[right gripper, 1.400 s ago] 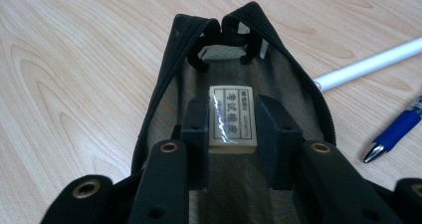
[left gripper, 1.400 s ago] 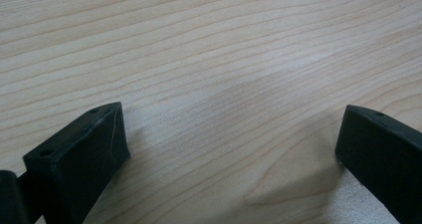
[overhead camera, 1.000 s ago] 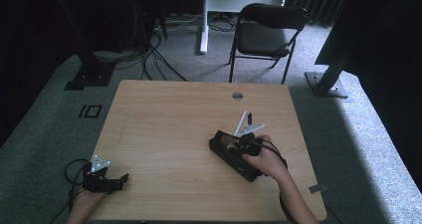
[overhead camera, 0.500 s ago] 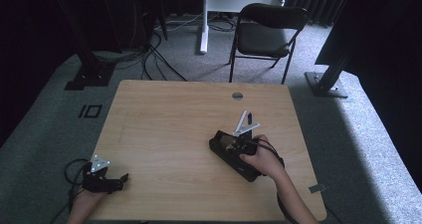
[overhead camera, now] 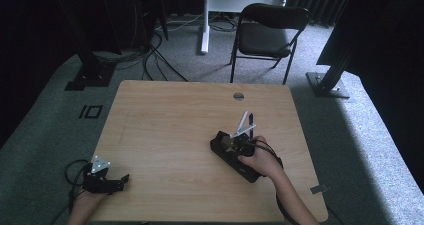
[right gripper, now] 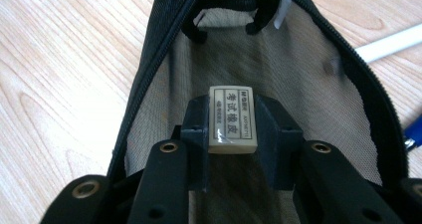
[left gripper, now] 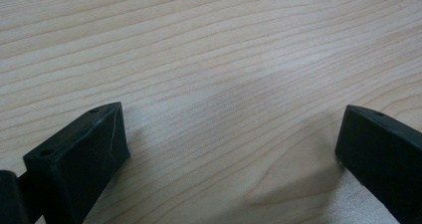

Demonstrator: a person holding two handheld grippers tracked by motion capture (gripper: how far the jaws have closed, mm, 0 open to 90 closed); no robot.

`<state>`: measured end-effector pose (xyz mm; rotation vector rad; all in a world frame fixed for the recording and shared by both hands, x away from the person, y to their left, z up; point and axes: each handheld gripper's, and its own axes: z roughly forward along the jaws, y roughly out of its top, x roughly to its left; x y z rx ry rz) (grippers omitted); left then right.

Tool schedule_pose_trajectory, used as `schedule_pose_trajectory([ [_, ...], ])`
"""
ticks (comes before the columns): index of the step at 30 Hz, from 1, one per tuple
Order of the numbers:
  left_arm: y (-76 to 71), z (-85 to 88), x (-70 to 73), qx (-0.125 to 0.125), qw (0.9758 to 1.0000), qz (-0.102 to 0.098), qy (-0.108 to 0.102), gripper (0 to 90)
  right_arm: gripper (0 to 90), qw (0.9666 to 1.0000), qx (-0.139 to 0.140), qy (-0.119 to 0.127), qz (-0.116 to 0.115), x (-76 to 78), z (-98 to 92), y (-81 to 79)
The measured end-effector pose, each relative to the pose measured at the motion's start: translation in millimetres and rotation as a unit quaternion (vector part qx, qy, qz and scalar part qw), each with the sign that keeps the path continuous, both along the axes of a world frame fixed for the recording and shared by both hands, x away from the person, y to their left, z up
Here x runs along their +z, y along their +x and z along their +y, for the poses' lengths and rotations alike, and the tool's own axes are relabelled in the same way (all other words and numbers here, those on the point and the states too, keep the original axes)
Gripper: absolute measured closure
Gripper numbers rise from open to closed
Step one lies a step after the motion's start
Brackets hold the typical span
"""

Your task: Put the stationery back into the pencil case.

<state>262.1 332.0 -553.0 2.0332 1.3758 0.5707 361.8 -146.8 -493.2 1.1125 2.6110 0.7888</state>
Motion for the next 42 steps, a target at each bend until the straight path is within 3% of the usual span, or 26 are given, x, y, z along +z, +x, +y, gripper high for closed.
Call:
schedule_pose_trajectory([
  [9, 0.0, 0.0, 0.0, 0.000, 1.0000, 0.000, 0.000, 0.2, 67.6, 1.0000, 0.000, -0.007, 0.007, -2.6, 3.2, 0.8],
  [20, 0.0, 0.0, 0.0, 0.000, 1.0000, 0.000, 0.000, 0.2, 67.3, 0.9999, -0.010, 0.006, 0.009, -1.2, -0.1, 1.4],
  [33, 0.0, 0.0, 0.0, 0.000, 1.0000, 0.000, 0.000, 0.2, 65.7, 0.9991, -0.018, 0.036, -0.010, 20.5, -10.6, -1.8],
  [42, 0.0, 0.0, 0.0, 0.000, 1.0000, 0.000, 0.000, 0.2, 65.7, 0.9960, -0.034, 0.073, -0.039, 42.6, -28.4, -4.5],
])
